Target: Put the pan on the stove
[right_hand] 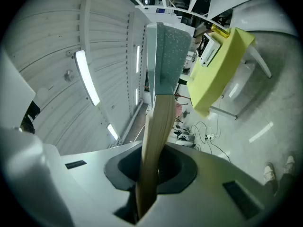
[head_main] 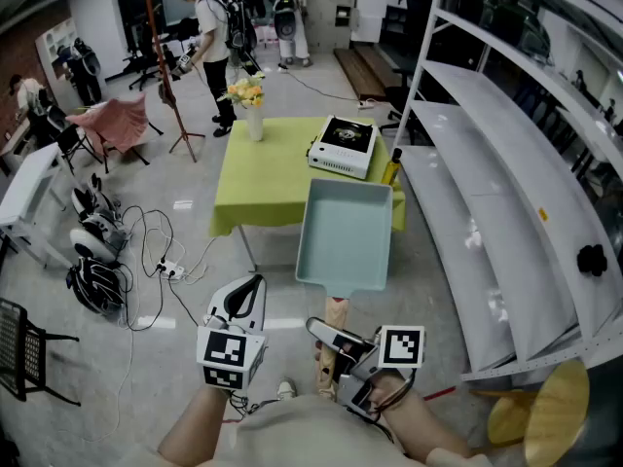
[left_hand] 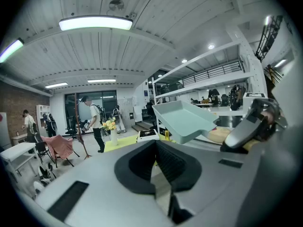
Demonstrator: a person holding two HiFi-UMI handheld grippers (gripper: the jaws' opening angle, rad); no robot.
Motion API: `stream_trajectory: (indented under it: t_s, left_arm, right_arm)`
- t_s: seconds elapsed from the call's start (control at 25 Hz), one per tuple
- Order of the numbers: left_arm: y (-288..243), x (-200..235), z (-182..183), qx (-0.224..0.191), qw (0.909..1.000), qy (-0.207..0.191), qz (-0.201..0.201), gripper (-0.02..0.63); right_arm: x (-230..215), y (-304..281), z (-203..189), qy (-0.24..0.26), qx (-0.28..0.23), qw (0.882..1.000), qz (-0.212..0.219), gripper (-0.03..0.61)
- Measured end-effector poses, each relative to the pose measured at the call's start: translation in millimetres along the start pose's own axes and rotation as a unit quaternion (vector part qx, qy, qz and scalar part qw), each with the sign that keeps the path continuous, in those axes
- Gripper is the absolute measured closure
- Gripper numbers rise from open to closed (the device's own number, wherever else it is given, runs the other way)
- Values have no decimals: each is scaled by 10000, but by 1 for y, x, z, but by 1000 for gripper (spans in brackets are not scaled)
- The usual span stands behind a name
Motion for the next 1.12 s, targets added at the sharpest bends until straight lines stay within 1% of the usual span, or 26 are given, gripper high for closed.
stream_trajectory:
  t_s: [0.2, 0.36, 0.6, 0.76, 0.88, 1.0, 1.12]
  left_arm:
    - [0, -1, 1, 39, 10000, -23, -5, 607]
    - [-1, -5, 3, 41, 10000, -27, -5, 607]
    - [-7, -16, 6, 28, 10000, -62, -29, 607]
    - [-16, -24, 10, 69, 9999, -102, -8, 607]
    - [-22, -31, 9, 128, 9999, -109, 22, 607]
    - [-28, -40, 10, 159, 9998, -134, 76, 607]
    - [-36, -47, 12, 171, 9996, -148, 148, 607]
  right_arm:
    - [0, 4, 1, 55, 12, 10000, 33, 528]
    - [-1, 8, 4, -108, -26, 9999, 30, 526]
    - [-8, 19, 9, -182, -30, 9998, -24, 526]
    - [-7, 23, 18, -230, 27, 9996, 155, 528]
    - [-14, 31, 24, -329, 31, 9993, 146, 528]
    - [-20, 40, 34, -488, -4, 9986, 224, 528]
    - [-29, 48, 45, -518, -6, 9984, 215, 528]
Point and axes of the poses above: the fingertips, and each gripper's own axes: y backward along the fingers, x to its left, z out of its top, the point moved 5 cm from there along y, backward along the fingers, and after that the axes turned 1 degree about -z, right-handed, at the moved point
